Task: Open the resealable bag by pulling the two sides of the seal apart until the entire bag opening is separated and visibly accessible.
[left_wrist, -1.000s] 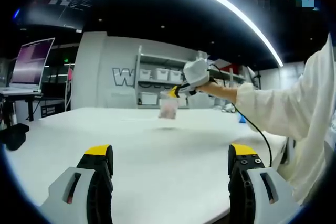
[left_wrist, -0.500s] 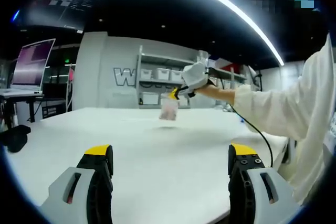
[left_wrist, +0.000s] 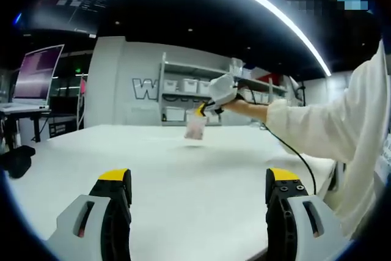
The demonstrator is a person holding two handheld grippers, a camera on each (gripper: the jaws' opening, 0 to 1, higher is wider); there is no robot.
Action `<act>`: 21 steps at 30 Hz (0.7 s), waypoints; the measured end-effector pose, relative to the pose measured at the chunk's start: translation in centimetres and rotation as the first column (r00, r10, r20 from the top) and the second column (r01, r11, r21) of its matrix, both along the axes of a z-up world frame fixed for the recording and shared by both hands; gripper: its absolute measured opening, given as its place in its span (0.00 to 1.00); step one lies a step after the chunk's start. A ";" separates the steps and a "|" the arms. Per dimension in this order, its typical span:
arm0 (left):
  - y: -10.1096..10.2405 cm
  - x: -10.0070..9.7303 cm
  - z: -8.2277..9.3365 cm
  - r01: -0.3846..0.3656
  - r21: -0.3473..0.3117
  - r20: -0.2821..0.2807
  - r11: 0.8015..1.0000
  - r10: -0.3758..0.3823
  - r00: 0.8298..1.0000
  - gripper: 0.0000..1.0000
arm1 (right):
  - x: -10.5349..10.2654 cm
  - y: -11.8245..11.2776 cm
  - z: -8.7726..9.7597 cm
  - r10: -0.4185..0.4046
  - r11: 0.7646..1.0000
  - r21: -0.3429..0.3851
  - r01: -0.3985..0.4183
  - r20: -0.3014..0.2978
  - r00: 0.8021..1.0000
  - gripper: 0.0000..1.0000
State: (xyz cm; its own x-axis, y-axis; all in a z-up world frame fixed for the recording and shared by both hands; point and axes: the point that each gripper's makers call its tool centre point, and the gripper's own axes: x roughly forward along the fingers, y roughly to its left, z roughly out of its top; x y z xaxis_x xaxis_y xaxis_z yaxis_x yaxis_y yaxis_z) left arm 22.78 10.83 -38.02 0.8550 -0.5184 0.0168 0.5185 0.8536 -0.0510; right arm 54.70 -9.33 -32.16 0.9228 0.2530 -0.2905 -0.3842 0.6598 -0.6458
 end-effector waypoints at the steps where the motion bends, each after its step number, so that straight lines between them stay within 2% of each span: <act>1: 0.0 0.0 0.1 0.000 0.001 0.002 1.000 0.000 1.000 0.90 | 0.0 0.0 -0.1 -0.001 1.000 0.003 0.001 -0.001 1.000 0.00; 5: -0.1 0.0 0.2 0.001 0.002 0.005 1.000 -0.001 1.000 0.90 | 0.8 -0.2 -0.2 -0.009 1.000 0.004 0.009 -0.001 1.000 0.00; 17: -0.4 0.2 -0.2 0.002 0.002 -0.010 1.000 -0.002 1.000 0.90 | 3.2 -0.5 0.2 -0.042 0.997 0.070 0.043 -0.017 0.999 0.00; 21: -0.3 0.3 -0.4 -0.001 0.002 -0.014 1.000 0.001 1.000 0.90 | 4.0 -0.6 0.2 -0.044 0.997 0.065 0.045 -0.011 0.999 0.00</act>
State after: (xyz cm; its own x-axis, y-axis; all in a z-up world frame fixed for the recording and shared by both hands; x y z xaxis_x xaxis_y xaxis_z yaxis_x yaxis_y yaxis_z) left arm 23.13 10.50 -38.40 0.8557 -0.5175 0.0037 0.5168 0.8542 -0.0566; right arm 58.71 -9.89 -31.99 0.9307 0.2306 -0.2839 -0.3597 0.7170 -0.5971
